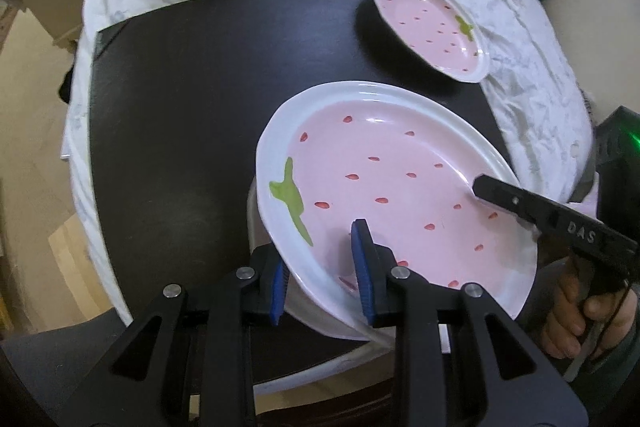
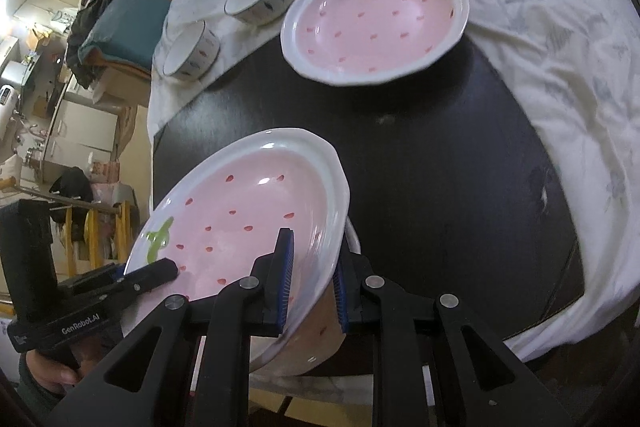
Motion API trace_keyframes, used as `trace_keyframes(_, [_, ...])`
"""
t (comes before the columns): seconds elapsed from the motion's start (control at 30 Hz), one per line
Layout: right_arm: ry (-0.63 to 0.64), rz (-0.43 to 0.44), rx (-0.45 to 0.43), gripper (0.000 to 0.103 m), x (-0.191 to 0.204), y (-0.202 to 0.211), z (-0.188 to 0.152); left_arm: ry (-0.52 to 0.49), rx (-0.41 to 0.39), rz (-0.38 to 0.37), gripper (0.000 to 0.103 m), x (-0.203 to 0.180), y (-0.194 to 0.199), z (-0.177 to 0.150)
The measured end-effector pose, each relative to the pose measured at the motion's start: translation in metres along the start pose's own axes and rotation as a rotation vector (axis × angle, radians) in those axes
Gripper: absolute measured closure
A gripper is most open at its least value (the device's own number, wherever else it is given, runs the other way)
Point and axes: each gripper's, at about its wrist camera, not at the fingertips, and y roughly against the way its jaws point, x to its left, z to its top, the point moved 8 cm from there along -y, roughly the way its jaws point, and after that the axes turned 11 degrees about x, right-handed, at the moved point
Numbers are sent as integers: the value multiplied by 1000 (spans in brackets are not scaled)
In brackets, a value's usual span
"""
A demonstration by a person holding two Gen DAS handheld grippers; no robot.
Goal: Organize plates and bowls
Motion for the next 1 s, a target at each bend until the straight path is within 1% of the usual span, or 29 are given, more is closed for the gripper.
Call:
trace_keyframes(0.23, [16,-11,40,83,8,-18,-10,33,49,19,78,11,-12,-5])
trace_keyframes(0.43, [-16,-8,76,83,2,-29,-17,37,82,49,78,14,-19,-9])
trace_keyframes(0.53, [-26,-3,94,83,1,-32,-20,51,121,81,78,20,-27,-12])
trace_keyframes(0.57, [-28,-6,106,83,0,-34,-21,48,121,97,78,20,-28,-12])
trace_keyframes(0.6, [-31,-10,117,83,-2,-37,-22,33,116,131,78,21,-28,-12])
trace_keyframes(0.63, [-33,-15,122,83,-3,-39,-23,27,121,142,78,21,-29,-13])
trace_keyframes(0.7, [-32,-24,134,83,-4,-42,-25,38,129,140,78,24,-32,-14])
trace_keyframes(0.77, [-27,-24,143,84,-4,-42,-26,58,157,127,78,29,-37,-16])
trace_keyframes(0.83, [-21,-32,151,84,-3,-43,-28,61,160,119,78,30,-37,-17])
trace_keyframes(0.93, [-39,-22,171,84,-4,-42,-32,45,150,132,78,29,-35,-18])
trace_keyframes(1.0, [-41,-20,177,84,-5,-40,-34,49,160,138,78,30,-38,-16])
